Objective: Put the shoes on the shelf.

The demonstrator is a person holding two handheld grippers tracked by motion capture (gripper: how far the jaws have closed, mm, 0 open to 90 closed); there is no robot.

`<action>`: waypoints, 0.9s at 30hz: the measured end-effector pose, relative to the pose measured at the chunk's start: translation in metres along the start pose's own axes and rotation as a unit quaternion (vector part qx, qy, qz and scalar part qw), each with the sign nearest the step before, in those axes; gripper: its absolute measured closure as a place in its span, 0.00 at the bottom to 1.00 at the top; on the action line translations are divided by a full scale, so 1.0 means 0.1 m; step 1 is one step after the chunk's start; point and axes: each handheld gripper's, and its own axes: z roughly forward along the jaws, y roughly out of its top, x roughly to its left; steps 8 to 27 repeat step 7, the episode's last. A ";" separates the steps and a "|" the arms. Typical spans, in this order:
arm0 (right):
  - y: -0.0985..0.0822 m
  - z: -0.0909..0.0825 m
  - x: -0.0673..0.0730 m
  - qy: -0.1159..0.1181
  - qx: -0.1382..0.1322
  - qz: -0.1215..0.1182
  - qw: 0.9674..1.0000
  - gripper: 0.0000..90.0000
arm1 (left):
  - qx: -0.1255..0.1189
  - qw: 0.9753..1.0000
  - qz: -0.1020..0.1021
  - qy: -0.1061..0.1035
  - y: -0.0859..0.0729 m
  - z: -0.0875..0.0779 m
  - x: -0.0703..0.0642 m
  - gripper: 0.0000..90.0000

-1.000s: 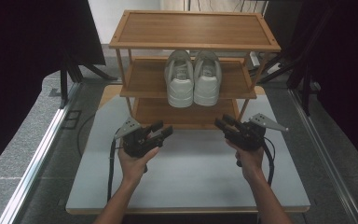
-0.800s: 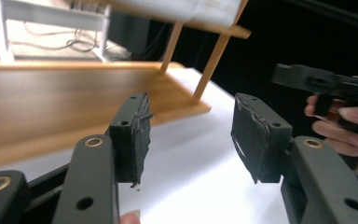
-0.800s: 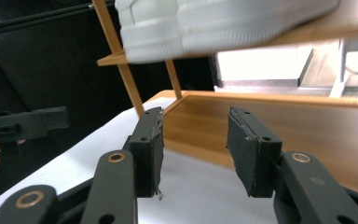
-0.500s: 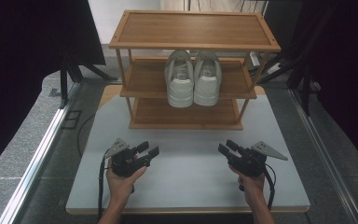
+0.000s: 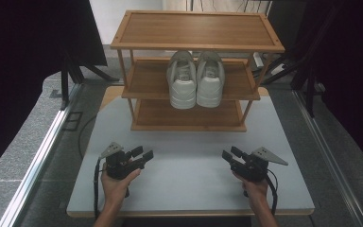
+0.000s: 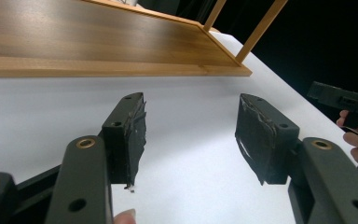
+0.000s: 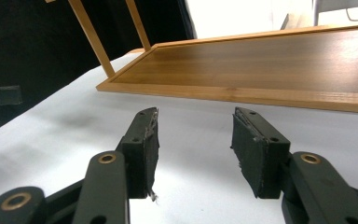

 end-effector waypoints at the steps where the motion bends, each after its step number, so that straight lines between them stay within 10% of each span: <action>1: 0.00 -0.01 0.00 0.000 -0.002 0.000 1.000 0.56 | 0.000 1.000 0.000 -0.001 0.00 0.00 0.00 0.47; 27: -0.02 -0.03 -0.07 0.000 -0.006 0.017 1.000 0.54 | -0.005 1.000 -0.007 0.004 0.01 -0.02 0.00 0.47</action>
